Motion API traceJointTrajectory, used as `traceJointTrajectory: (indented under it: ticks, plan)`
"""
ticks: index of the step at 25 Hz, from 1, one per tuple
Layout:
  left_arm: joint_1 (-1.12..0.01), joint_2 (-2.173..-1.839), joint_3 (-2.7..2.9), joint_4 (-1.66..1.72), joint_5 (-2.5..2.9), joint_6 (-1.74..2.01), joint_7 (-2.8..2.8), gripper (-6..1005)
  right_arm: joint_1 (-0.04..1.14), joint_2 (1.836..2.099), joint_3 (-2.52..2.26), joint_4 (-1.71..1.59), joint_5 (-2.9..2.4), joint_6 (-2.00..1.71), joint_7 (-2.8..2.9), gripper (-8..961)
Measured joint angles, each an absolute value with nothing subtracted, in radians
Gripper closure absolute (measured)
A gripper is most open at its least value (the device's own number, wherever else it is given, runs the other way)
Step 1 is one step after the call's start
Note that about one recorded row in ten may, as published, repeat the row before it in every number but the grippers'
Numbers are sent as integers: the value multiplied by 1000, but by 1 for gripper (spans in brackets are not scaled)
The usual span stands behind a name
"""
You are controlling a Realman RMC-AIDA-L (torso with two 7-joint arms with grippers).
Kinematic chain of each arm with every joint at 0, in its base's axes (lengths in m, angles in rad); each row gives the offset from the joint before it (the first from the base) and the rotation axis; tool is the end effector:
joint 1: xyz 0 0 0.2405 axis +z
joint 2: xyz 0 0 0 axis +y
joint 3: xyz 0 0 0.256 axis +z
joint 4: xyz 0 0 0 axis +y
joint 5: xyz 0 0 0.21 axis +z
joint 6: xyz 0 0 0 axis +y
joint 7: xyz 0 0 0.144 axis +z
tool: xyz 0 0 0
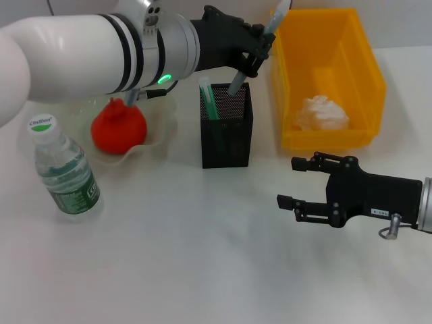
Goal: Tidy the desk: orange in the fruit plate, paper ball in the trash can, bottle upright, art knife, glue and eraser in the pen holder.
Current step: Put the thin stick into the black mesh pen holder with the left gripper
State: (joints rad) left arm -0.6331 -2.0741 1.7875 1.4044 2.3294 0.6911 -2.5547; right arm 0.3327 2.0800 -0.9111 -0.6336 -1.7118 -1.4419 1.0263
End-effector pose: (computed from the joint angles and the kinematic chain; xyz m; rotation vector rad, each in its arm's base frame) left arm -0.0430 0.3846 -0.0533 -2.5062 -0.2963 -0.3413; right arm 0.2962 0.2936 -0.0137 -2.5956 0.3604 0.6770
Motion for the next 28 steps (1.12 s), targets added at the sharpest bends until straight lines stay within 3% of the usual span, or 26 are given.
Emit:
traceJointTrajectory:
  ticks: [28]
  plan:
    - [-589, -2077, 1851, 1165, 1948, 369, -2192, 869, 324, 2082, -910, -634, -1712, -1442, 1032, 188]
